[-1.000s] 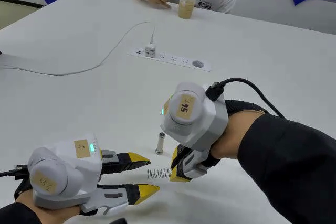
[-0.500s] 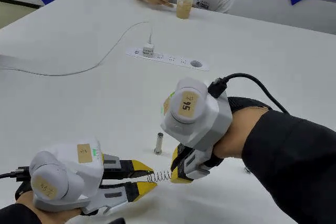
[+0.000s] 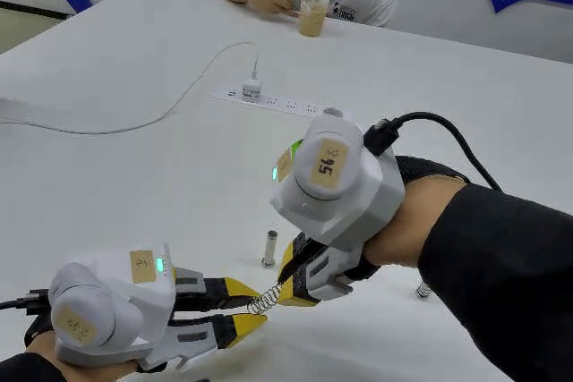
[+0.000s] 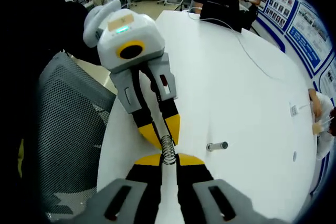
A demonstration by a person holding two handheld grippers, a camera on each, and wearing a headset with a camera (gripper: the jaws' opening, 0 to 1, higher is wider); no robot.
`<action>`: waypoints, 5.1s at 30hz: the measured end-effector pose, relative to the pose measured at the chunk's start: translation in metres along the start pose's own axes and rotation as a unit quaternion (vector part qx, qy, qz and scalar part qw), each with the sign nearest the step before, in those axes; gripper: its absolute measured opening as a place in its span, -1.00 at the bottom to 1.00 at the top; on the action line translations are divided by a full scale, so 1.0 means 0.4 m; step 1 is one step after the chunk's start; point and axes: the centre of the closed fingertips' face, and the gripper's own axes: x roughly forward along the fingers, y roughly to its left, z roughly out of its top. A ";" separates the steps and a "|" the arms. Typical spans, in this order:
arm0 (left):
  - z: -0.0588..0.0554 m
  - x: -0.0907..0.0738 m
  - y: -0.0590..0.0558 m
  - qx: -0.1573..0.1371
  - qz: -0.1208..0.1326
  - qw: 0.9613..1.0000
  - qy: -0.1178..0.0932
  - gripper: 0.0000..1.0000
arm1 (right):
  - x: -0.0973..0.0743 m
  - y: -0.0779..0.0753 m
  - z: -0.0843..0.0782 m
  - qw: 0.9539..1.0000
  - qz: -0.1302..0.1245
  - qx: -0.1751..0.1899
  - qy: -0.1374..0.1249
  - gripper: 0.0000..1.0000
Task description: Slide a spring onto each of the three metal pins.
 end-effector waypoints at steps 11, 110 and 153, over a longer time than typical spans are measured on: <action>0.009 0.000 -0.002 0.001 0.000 1.000 -0.002 -0.77 | -0.007 0.003 0.037 1.000 -0.006 -0.009 -0.020 -0.78; -0.018 -0.022 0.052 -0.073 0.047 0.996 -0.002 0.09 | -0.067 -0.197 0.045 0.996 -0.090 -0.006 -0.021 -0.78; -0.022 -0.023 0.057 -0.077 0.047 0.996 -0.004 0.08 | 0.004 -0.204 0.021 0.998 -0.068 -0.003 0.010 -0.77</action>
